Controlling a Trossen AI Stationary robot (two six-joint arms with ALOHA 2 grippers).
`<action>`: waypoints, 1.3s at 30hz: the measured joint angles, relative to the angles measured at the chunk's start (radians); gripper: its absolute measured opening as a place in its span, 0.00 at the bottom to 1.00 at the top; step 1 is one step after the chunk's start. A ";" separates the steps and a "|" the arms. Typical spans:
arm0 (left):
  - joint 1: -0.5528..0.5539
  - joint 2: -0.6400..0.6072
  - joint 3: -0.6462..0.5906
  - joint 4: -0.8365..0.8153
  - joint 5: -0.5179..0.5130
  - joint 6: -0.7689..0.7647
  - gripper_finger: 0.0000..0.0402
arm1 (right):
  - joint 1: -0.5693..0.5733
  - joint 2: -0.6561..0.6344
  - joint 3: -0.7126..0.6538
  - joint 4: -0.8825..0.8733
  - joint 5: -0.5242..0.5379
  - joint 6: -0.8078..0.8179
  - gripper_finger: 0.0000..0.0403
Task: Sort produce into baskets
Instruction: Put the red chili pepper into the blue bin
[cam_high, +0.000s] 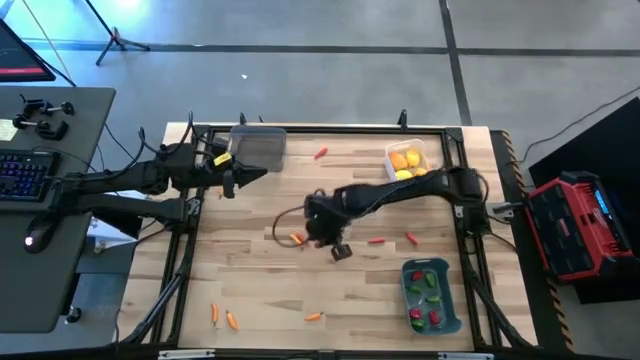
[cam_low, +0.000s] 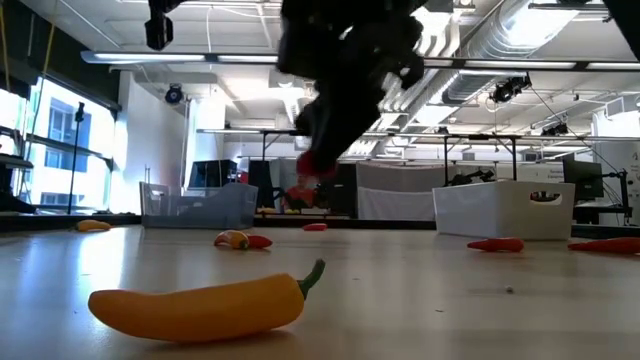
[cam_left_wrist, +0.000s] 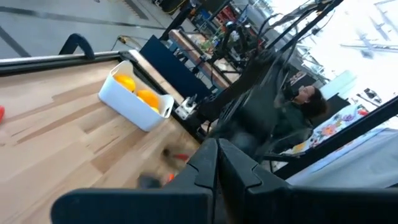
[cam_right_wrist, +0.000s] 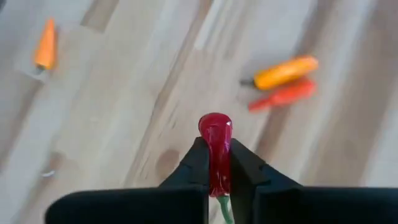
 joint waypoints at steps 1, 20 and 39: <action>0.000 0.000 0.000 -0.007 0.000 0.000 0.00 | -0.005 -0.033 -0.015 -0.019 0.002 0.024 0.04; 0.001 0.016 0.001 -0.033 0.000 -0.070 0.00 | 0.700 -0.899 -0.679 0.090 0.434 1.546 0.16; 0.000 0.028 0.001 -0.011 0.004 -0.114 0.00 | 0.895 -0.775 -0.680 -0.270 0.278 2.164 0.23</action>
